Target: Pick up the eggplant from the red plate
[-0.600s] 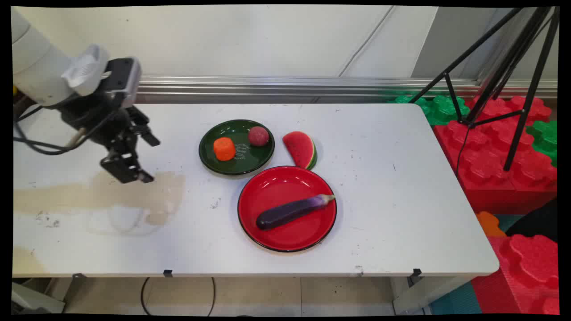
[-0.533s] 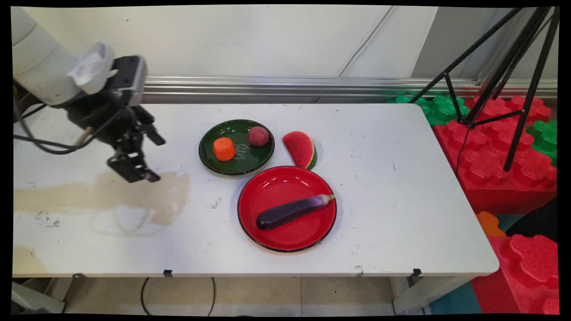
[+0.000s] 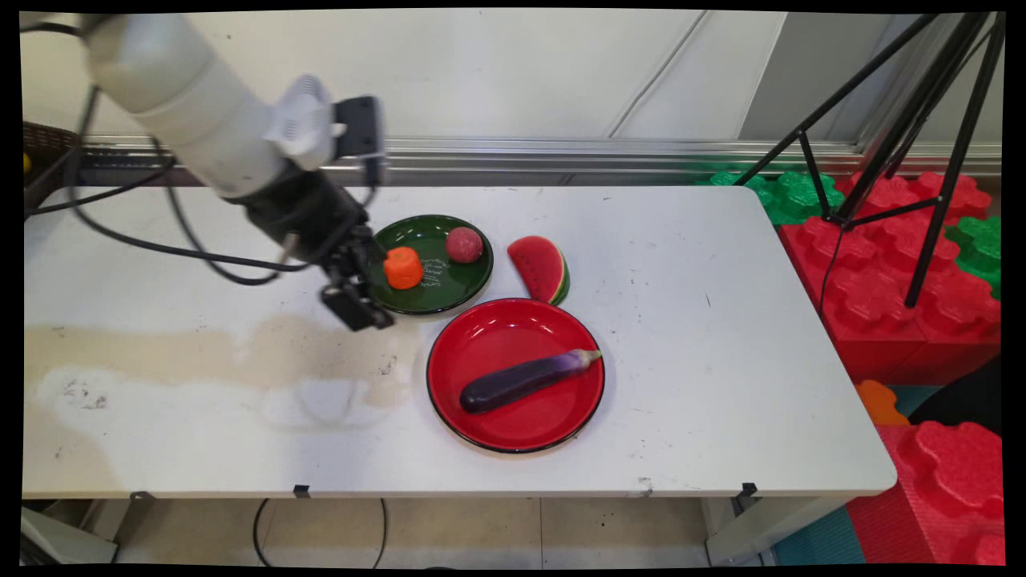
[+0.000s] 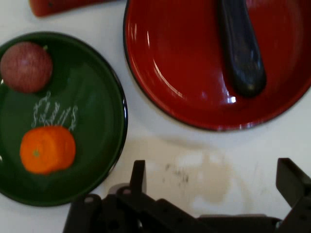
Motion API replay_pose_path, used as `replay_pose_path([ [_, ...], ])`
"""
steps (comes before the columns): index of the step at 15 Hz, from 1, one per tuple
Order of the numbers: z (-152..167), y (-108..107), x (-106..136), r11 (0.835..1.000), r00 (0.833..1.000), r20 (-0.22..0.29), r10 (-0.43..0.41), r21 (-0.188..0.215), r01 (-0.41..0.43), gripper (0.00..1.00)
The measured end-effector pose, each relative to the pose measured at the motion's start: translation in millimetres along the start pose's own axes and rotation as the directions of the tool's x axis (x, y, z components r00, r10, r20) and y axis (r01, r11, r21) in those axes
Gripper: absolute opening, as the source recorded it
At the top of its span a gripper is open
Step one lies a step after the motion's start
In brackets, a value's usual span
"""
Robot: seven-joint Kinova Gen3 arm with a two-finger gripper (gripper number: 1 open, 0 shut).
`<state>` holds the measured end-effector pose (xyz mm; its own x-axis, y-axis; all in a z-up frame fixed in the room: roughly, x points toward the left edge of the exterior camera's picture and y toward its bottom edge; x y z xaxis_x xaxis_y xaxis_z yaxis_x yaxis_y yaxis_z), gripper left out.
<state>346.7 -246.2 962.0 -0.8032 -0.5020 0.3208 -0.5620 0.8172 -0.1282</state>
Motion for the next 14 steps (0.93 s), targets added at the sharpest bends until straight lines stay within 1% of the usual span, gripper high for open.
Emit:
replay_pose_path([
  [4, 31, 15, 42, 0.998, 0.998, 0.008, -0.056, 0.024, 0.056, 1.00],
  [7, 50, 23, 61, 0.996, 0.997, 0.015, -0.079, 0.036, 0.078, 1.00],
  [10, 78, 33, 84, 0.991, 0.992, 0.029, -0.124, 0.049, 0.122, 1.00],
  [14, 108, 48, 104, 0.985, 0.984, 0.052, -0.170, 0.048, 0.168, 1.00],
])
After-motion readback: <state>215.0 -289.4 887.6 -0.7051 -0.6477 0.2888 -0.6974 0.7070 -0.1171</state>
